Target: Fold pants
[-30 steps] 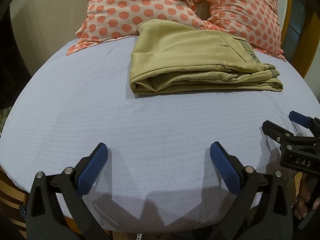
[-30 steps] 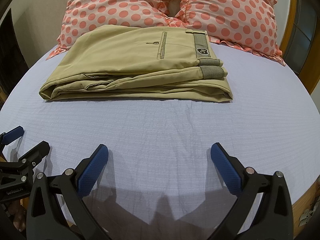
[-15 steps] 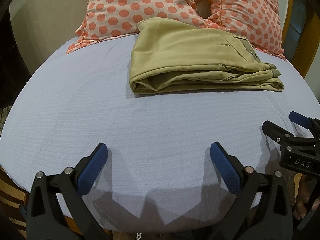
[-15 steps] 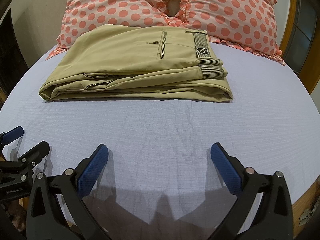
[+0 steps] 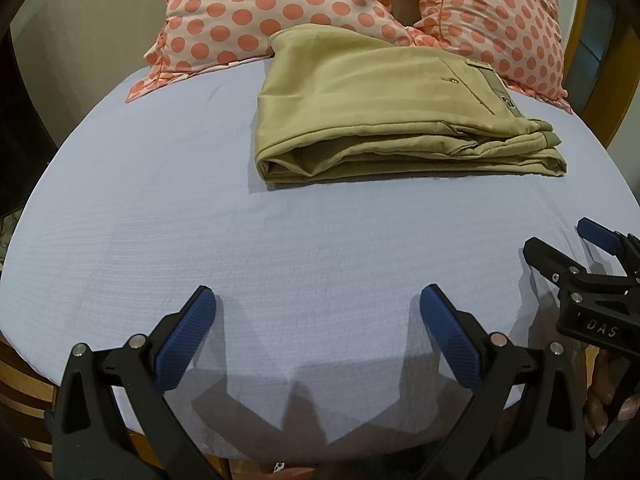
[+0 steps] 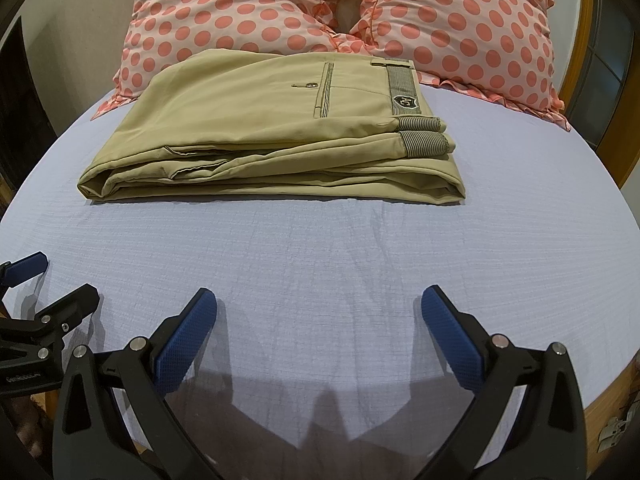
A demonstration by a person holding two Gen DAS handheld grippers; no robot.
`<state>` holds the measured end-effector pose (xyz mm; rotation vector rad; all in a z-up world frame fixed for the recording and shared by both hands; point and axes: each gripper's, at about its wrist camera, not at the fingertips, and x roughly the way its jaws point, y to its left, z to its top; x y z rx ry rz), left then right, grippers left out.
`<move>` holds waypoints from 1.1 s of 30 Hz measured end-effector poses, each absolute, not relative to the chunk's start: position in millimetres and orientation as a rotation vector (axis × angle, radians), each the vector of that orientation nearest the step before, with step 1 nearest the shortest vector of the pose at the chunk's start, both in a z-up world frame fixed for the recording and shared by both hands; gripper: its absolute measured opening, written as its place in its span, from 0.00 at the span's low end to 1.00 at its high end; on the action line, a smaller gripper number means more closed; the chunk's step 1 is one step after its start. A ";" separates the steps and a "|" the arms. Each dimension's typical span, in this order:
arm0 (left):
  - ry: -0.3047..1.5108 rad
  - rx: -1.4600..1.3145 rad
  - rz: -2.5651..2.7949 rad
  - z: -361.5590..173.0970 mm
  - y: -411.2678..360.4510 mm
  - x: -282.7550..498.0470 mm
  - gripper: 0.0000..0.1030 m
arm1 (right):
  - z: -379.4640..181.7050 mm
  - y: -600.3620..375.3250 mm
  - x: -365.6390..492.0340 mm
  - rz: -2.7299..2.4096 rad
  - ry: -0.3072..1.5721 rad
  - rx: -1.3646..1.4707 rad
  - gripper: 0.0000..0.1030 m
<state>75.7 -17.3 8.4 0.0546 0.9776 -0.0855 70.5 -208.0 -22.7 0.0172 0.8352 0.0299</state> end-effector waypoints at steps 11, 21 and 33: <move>0.979 0.054 -0.085 8.5 -17.1 76.0 0.98 | -22.7 -208.5 70.3 0.032 0.835 0.016 0.99; 0.979 0.055 -0.085 8.6 -17.2 76.0 0.98 | -22.4 -208.6 70.1 0.033 0.835 0.015 0.99; 0.989 0.055 -0.084 8.2 -17.9 77.2 0.98 | -22.0 -208.8 70.1 0.034 0.834 0.015 0.99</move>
